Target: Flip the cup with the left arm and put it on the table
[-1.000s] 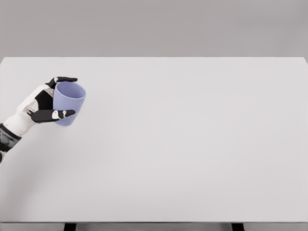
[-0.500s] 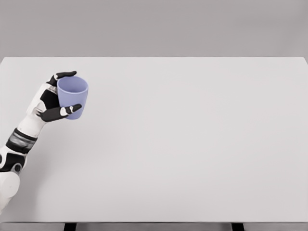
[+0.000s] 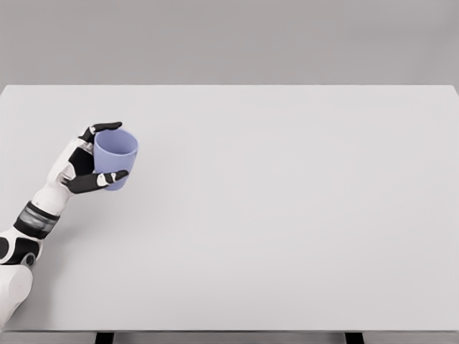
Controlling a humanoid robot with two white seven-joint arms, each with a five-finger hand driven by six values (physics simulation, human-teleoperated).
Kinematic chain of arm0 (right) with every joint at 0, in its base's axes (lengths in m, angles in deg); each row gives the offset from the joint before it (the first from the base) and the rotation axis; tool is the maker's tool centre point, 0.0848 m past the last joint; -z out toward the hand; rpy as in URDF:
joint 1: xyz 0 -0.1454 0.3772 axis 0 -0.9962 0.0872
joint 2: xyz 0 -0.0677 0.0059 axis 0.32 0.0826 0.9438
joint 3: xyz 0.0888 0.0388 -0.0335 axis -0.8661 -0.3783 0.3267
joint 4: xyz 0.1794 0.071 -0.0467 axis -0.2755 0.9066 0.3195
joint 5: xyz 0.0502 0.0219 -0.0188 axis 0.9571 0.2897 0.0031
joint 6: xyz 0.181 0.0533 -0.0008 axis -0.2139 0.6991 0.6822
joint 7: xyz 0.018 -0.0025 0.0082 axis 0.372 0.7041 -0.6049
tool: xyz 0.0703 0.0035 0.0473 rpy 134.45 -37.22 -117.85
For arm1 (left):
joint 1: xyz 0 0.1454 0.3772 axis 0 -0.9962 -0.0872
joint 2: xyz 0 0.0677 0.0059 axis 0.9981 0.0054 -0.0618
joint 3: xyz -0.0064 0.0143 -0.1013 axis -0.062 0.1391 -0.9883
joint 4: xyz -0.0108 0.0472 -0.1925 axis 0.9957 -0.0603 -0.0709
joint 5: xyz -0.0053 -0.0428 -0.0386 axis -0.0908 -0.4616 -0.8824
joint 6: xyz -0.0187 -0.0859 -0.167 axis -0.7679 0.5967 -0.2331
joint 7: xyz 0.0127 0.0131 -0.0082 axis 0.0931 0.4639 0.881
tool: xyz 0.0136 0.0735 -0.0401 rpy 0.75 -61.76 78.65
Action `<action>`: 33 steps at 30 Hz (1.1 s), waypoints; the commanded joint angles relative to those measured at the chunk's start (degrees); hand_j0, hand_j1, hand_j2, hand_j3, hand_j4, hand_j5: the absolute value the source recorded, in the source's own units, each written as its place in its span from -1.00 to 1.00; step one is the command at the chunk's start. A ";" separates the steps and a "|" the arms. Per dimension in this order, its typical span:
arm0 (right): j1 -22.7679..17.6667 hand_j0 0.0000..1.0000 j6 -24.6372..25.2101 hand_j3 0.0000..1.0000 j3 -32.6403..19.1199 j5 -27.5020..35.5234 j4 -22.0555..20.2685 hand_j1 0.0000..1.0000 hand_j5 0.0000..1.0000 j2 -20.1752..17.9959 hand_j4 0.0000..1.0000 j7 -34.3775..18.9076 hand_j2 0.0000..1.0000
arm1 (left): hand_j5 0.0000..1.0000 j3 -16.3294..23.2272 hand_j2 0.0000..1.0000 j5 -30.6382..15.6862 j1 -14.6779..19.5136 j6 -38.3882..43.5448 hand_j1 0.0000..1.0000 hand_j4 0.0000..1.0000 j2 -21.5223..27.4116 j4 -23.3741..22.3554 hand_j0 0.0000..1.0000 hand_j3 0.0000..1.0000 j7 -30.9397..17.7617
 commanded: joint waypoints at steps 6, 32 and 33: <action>0.00 1.00 -0.01 1.00 -0.01 0.01 0.00 1.00 1.00 0.00 1.00 0.03 1.00 | 0.39 0.01 0.39 0.57 -0.62 -0.20 0.39 0.39 0.02 -0.72 0.39 0.39 -0.01; 0.00 1.00 -0.01 1.00 -0.01 0.01 0.00 1.00 1.00 0.00 1.00 -0.06 1.00 | 1.00 -1.92 1.00 0.04 -1.14 -0.20 1.00 1.00 5.82 2.98 1.00 1.00 -0.01; 0.00 1.00 -0.01 1.00 -0.01 0.01 0.00 1.00 1.00 0.00 1.00 0.03 1.00 | 1.00 -2.19 1.00 0.04 -1.06 -0.20 1.00 1.00 6.44 2.98 1.00 1.00 -0.01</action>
